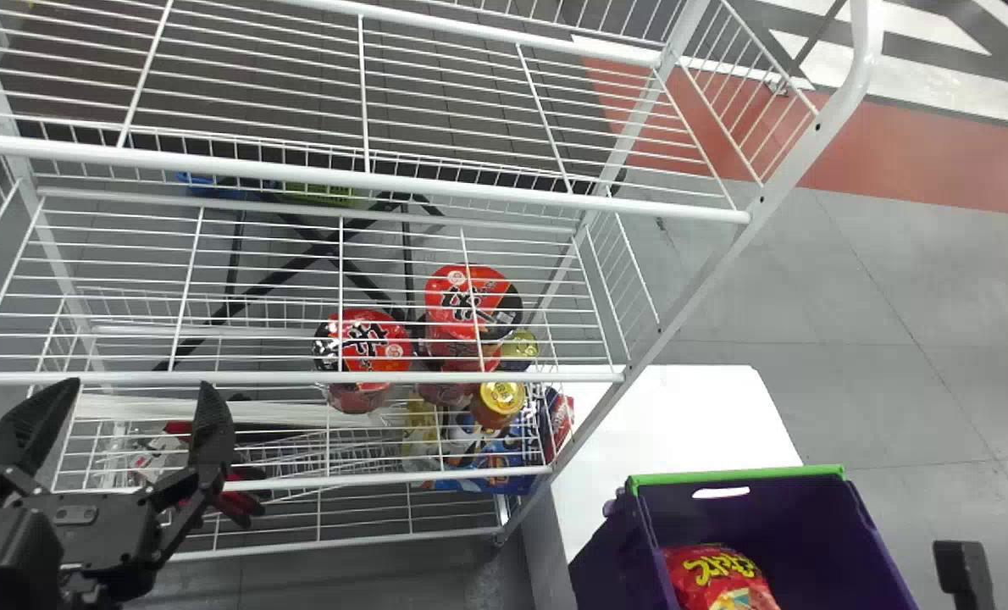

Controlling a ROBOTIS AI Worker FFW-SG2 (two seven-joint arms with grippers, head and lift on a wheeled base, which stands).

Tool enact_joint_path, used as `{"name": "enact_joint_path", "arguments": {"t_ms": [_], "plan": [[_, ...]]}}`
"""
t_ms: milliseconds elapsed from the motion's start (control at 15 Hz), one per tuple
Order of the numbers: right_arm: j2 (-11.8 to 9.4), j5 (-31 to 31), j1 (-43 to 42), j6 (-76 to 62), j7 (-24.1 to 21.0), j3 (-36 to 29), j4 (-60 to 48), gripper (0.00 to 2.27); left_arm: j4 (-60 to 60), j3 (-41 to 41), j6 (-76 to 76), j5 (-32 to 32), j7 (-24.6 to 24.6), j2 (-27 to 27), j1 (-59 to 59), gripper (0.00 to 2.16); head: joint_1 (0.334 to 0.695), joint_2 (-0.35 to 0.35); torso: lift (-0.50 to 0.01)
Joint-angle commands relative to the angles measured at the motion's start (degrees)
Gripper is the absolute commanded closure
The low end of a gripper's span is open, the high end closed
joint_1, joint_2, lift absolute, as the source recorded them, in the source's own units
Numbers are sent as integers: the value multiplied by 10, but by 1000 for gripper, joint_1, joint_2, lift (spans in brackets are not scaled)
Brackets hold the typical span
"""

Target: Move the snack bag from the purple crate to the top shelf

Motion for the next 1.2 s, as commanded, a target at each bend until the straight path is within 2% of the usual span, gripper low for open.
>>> {"name": "enact_joint_path", "arguments": {"t_ms": [0, 800, 867, 1133], "plan": [[1, -1, 4, 1, 0, -5, -3, 1450, -1, -1, 0, 0, 0, 0, 2, 103, 695, -350, -245], [-1, -4, 8, 12, 2, -9, -8, 1511, -11, 2, -2, -4, 2, 3, 14, 103, 695, -350, -226], [-3, -9, 8, 17, 2, -8, -8, 1605, -11, 2, -2, -4, 2, 3, 14, 103, 695, -350, -227], [-5, -10, 4, 22, 0, -13, -10, 1619, -10, 4, -2, -4, 1, 2, 12, 103, 695, -350, -213]]}}
